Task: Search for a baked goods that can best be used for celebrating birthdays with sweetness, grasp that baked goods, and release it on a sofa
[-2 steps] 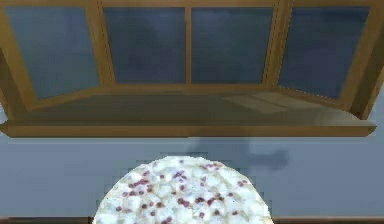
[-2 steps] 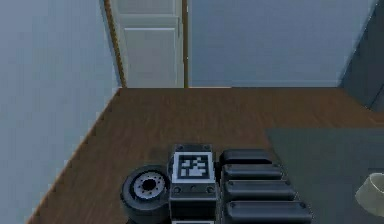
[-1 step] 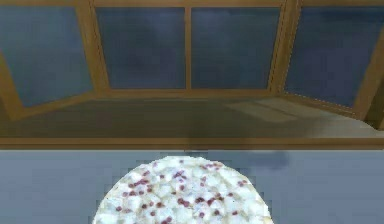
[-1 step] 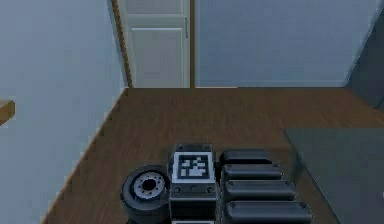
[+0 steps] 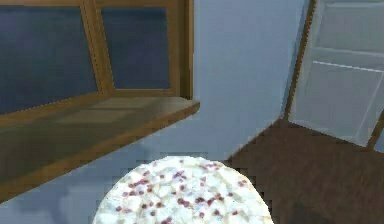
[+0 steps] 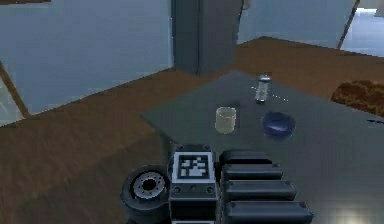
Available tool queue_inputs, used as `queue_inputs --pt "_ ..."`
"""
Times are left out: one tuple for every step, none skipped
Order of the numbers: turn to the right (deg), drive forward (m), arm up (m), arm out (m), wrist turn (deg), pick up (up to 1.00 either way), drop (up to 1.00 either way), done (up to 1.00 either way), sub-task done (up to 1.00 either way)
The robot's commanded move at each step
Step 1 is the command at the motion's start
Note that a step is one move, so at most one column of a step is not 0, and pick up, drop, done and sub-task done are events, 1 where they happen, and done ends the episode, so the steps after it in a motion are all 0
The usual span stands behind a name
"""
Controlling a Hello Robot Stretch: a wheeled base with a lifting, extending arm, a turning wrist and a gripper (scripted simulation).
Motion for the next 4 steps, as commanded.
queue_inputs --pt "42.0 0.00 0.00 0.00 0.0 0.00 0.00 0.00 0.00" --pt "0.0 1.00 0.00 0.00 0.0 0.00 0.00 0.00 0.00" --pt "0.0 0.20 0.00 0.00 0.0 0.00 0.00 0.00 0.00" --pt "45.0 0.00 0.00 0.00 0.0 0.00 0.00 0.00 0.00"
